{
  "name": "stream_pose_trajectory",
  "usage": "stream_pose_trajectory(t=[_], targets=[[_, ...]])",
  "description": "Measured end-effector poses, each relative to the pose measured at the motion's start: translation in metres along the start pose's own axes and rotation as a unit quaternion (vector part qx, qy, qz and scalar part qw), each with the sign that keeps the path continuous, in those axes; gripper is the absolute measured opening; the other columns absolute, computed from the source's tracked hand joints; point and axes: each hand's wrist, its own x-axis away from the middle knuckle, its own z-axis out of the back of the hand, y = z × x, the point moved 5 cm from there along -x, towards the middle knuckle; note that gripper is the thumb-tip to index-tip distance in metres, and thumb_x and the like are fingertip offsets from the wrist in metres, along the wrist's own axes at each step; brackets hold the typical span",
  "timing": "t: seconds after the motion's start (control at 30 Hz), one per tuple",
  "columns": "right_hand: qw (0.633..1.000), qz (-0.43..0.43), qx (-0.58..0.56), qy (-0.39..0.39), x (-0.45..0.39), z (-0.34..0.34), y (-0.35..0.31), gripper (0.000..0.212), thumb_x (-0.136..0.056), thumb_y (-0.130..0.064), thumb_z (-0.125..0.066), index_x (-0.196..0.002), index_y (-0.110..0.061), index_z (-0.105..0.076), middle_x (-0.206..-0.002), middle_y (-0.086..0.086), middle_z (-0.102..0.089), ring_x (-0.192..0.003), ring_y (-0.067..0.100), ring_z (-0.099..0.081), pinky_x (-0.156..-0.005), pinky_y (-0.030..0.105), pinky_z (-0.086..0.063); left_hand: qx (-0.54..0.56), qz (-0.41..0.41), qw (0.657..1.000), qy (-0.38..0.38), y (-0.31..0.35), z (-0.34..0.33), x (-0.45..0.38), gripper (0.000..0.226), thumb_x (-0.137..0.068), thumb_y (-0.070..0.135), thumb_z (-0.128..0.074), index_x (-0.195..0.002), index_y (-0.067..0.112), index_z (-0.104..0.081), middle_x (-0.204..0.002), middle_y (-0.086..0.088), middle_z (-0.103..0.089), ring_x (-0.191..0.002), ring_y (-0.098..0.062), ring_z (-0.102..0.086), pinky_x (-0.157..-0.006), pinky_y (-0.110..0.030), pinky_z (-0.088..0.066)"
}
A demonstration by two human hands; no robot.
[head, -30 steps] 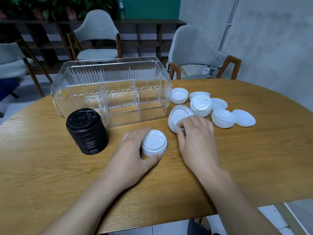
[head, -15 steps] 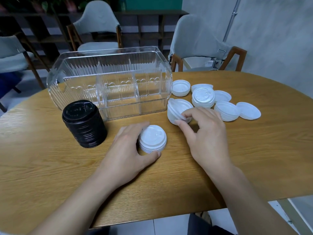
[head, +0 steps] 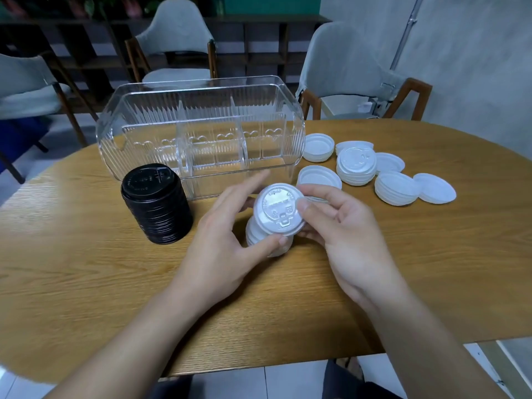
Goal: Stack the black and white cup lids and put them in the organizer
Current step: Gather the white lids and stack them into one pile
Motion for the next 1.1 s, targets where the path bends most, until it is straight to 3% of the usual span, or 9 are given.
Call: stream_pose_trajectory(t=[0.13,0.23,0.3,0.4,0.5,0.6,0.73,0.87,1.1], targets=[[0.999,-0.024,-0.034,-0.019,0.000,-0.002,0.003,0.021,-0.109,-0.014,-0.065,-0.127,-0.014,-0.076,-0.115,0.010,-0.084,-0.106,0.025,-0.079,-0.104,0.049,-0.059,-0.023,-0.019,0.999,-0.020,0.000,0.003,0.001,0.087,-0.082,0.033,-0.100,-0.158,0.027,-0.059,-0.149,0.014,-0.061,-0.144,-0.012,-0.058,-0.119,-0.030,-0.048],[0.998,0.011,0.048,-0.033,0.002,-0.005,-0.001,0.024,-0.110,-0.017,-0.065,-0.131,-0.019,-0.077,-0.116,-0.001,-0.084,-0.108,0.014,-0.079,-0.100,0.037,-0.059,-0.023,-0.006,1.000,-0.010,0.001,0.004,0.003,0.078,-0.080,0.034,-0.101,-0.148,0.030,-0.062,-0.141,0.019,-0.067,-0.133,-0.009,-0.064,-0.112,-0.024,-0.050],[0.990,0.048,0.133,-0.018,0.006,-0.008,-0.006,0.036,-0.102,-0.027,-0.077,-0.138,-0.024,-0.073,-0.116,-0.013,-0.082,-0.105,0.004,-0.078,-0.093,0.026,-0.059,-0.041,0.001,0.999,0.013,0.001,0.005,0.004,0.073,-0.079,0.041,-0.101,-0.141,0.031,-0.063,-0.133,0.019,-0.069,-0.126,-0.012,-0.067,-0.106,-0.027,-0.051],[0.929,0.161,0.332,0.020,0.015,-0.016,-0.012,0.073,-0.081,-0.046,-0.093,-0.147,-0.028,-0.066,-0.137,-0.019,-0.066,-0.125,0.005,-0.066,-0.101,0.025,-0.055,-0.089,-0.002,0.995,0.049,0.001,0.004,0.006,0.064,-0.079,0.046,-0.097,-0.131,0.029,-0.063,-0.125,0.018,-0.066,-0.116,-0.012,-0.062,-0.097,-0.029,-0.051],[0.907,0.203,0.368,0.018,0.021,-0.024,-0.013,0.075,-0.074,-0.046,-0.097,-0.141,-0.029,-0.068,-0.134,-0.021,-0.062,-0.128,-0.005,-0.057,-0.107,0.012,-0.043,-0.132,-0.004,0.990,0.053,0.002,0.002,0.007,0.061,-0.080,0.052,-0.092,-0.127,0.027,-0.062,-0.122,0.019,-0.063,-0.111,-0.013,-0.054,-0.095,-0.030,-0.048],[0.901,0.188,0.390,0.028,0.018,-0.017,-0.014,0.069,-0.077,-0.042,-0.098,-0.138,-0.035,-0.067,-0.128,-0.025,-0.065,-0.120,-0.009,-0.060,-0.103,0.008,-0.044,-0.142,0.027,0.989,0.010,-0.007,-0.001,0.009,0.087,-0.073,0.071,-0.091,-0.140,0.031,-0.055,-0.129,0.020,-0.058,-0.119,-0.011,-0.050,-0.103,-0.034,-0.047],[0.932,0.106,0.346,-0.002,0.008,-0.002,-0.007,0.071,-0.081,-0.043,-0.096,-0.145,-0.036,-0.066,-0.133,-0.024,-0.072,-0.124,-0.006,-0.067,-0.110,0.029,-0.056,-0.125,0.118,0.984,-0.050,-0.026,-0.004,0.009,0.135,-0.059,0.083,-0.093,-0.169,0.045,-0.024,-0.142,0.024,-0.057,-0.142,-0.005,-0.040,-0.123,-0.040,-0.039],[0.925,0.099,0.363,-0.050,0.006,-0.008,-0.002,0.074,-0.085,-0.039,-0.094,-0.151,-0.039,-0.061,-0.141,-0.027,-0.067,-0.131,-0.009,-0.061,-0.117,0.029,-0.051,-0.139,0.116,0.981,-0.064,-0.027,-0.007,0.006,0.139,-0.067,0.077,-0.092,-0.174,0.046,-0.009,-0.138,0.030,-0.054,-0.129,0.009,-0.028,-0.116,-0.031,-0.027],[0.891,0.097,0.423,-0.131,0.005,-0.013,0.004,0.069,-0.097,-0.038,-0.082,-0.159,-0.044,-0.050,-0.151,-0.032,-0.057,-0.142,-0.010,-0.048,-0.116,0.015,-0.040,-0.114,0.113,0.982,-0.100,-0.035,-0.004,0.008,0.132,-0.077,0.062,-0.090,-0.174,0.047,-0.002,-0.142,0.037,-0.057,-0.140,0.002,-0.038,-0.128,-0.037,-0.025]])
